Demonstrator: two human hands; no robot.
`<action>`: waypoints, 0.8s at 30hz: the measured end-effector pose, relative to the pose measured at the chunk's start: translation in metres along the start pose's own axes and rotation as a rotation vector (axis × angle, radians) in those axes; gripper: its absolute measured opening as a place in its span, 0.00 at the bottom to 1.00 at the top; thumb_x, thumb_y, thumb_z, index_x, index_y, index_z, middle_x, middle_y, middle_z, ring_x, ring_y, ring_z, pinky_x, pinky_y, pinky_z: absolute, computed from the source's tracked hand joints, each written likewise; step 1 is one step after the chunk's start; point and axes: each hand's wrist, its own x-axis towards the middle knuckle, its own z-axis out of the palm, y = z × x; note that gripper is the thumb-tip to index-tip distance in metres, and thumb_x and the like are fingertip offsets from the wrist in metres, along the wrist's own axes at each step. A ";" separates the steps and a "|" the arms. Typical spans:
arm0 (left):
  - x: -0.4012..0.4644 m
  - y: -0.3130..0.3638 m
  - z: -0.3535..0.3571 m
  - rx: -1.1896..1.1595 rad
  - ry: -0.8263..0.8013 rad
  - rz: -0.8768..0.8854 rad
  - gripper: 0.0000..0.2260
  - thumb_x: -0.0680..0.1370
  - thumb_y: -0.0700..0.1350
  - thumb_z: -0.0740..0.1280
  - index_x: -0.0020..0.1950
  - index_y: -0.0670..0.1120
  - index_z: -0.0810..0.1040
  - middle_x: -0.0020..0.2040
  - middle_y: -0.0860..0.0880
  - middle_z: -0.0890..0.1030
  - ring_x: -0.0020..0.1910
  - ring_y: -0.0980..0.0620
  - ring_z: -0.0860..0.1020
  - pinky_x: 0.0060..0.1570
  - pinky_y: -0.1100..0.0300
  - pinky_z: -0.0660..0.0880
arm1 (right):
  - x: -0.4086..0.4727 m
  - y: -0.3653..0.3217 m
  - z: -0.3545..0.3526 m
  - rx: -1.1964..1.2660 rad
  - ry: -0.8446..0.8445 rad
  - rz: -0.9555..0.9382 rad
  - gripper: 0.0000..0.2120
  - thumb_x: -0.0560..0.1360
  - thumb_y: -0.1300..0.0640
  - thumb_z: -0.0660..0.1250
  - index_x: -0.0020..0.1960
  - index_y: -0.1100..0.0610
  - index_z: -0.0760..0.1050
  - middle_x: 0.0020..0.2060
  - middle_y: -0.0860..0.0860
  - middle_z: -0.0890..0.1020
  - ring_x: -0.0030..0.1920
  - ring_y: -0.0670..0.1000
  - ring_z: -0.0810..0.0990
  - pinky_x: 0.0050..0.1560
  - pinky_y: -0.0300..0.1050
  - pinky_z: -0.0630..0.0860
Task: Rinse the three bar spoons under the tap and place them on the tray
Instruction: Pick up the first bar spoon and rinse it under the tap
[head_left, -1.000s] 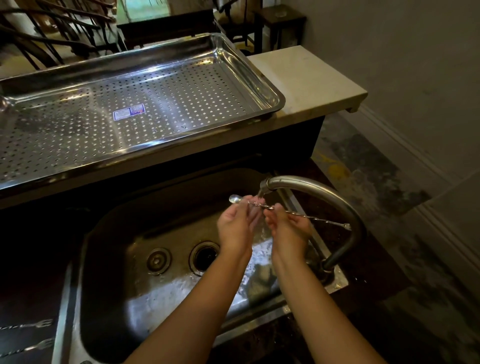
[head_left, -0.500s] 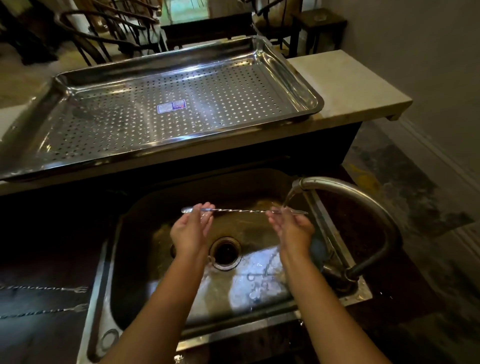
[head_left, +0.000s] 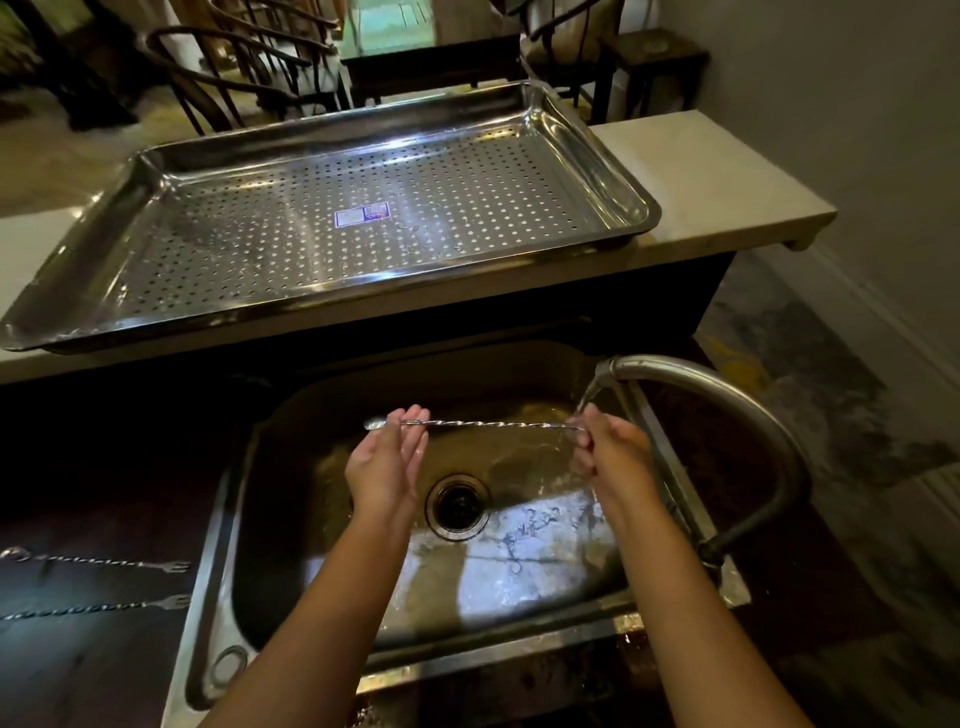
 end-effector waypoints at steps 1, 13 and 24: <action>-0.001 0.001 0.002 -0.019 -0.020 -0.010 0.13 0.80 0.39 0.59 0.62 0.34 0.71 0.57 0.40 0.78 0.50 0.48 0.80 0.54 0.58 0.74 | 0.001 -0.001 -0.003 0.070 -0.011 0.034 0.13 0.79 0.53 0.57 0.41 0.58 0.74 0.27 0.49 0.70 0.23 0.44 0.65 0.25 0.37 0.61; 0.008 0.027 -0.031 -0.174 -0.027 -0.071 0.14 0.80 0.37 0.59 0.65 0.35 0.69 0.63 0.37 0.75 0.51 0.48 0.79 0.55 0.56 0.73 | -0.001 -0.008 0.018 -0.216 -0.210 -0.023 0.07 0.73 0.67 0.64 0.47 0.59 0.79 0.37 0.56 0.80 0.35 0.49 0.77 0.37 0.39 0.73; 0.017 0.075 -0.160 -0.095 0.286 -0.016 0.04 0.77 0.36 0.62 0.43 0.40 0.75 0.42 0.43 0.79 0.32 0.53 0.82 0.35 0.65 0.79 | -0.039 0.037 0.143 -0.553 -0.533 -0.056 0.10 0.69 0.69 0.70 0.34 0.57 0.76 0.32 0.52 0.79 0.33 0.47 0.74 0.33 0.35 0.71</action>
